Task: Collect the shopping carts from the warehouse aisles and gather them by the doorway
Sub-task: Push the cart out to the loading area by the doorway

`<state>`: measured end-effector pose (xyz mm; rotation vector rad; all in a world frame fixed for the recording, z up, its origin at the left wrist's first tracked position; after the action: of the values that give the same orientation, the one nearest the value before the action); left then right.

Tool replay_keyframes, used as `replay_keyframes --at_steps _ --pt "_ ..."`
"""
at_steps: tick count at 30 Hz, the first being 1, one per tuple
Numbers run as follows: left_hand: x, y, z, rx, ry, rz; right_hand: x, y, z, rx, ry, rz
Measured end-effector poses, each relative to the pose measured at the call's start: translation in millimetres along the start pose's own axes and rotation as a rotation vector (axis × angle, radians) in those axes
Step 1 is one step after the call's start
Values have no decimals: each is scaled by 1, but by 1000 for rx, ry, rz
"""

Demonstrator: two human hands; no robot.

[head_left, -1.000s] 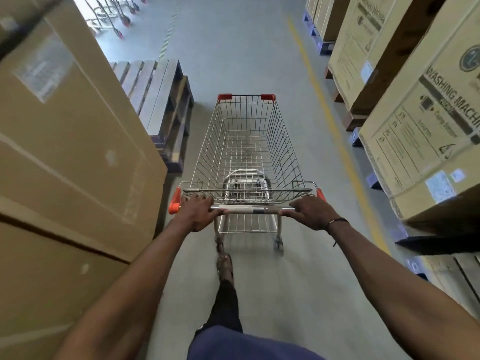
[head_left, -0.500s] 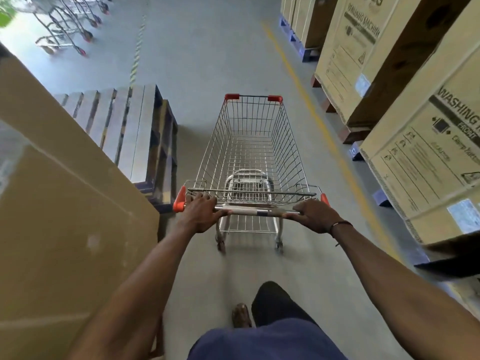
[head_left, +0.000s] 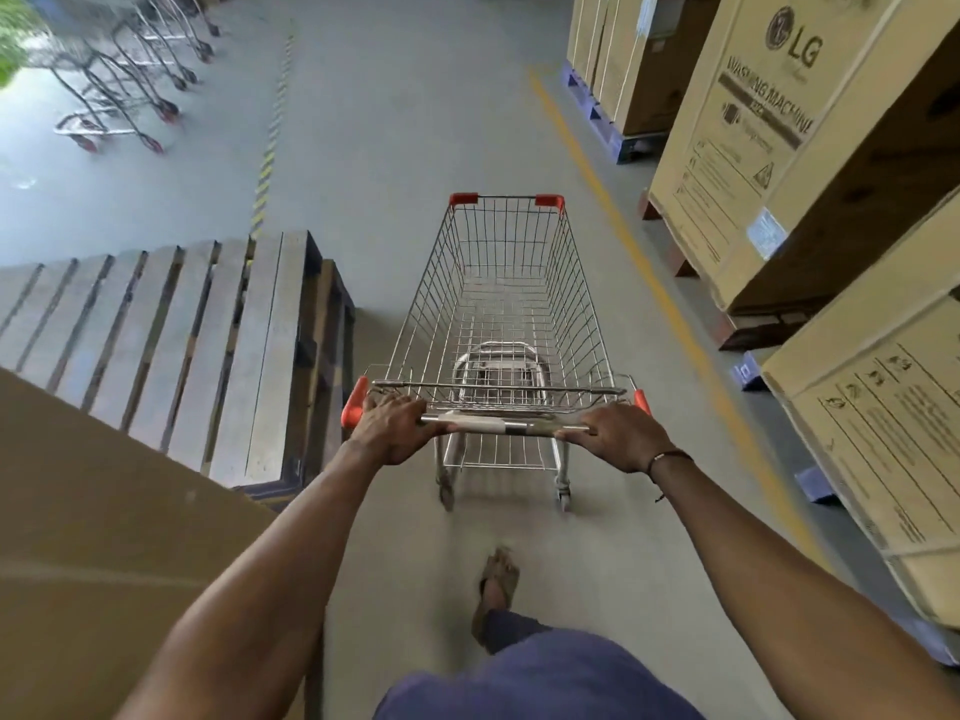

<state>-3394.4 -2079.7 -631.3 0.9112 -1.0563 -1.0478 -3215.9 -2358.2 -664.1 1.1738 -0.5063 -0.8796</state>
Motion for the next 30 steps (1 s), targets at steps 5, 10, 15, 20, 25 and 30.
replay_keyframes --at_steps 5,10,15,20,25,30 --pt "-68 36 -78 -74 97 53 -21 37 -113 -39 16 -27" --pt "-136 65 -147 -12 112 68 -47 72 -204 -37 41 -30" --pt "-208 103 -226 63 59 48 -73 105 -304 30 45 5" --pt "-291 144 -307 87 19 51 -106 135 -413 23 8 10" --pt "-373 179 -386 -24 43 70 -137 161 -519 4 -23 0" --pt "-446 211 -456 -49 35 31 -171 192 -612 9 -35 -1"
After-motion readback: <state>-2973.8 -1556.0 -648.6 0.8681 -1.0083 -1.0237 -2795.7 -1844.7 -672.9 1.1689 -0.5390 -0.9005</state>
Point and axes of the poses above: each hand's wrist, its own z-axis away from the middle knuckle, its own y-axis out of the back of the hand, x = y × z, the point moved 10 cm from there along -z, towards the middle knuckle, and after that the axes turned 13 degrees about -y, right-handed, at the moved point
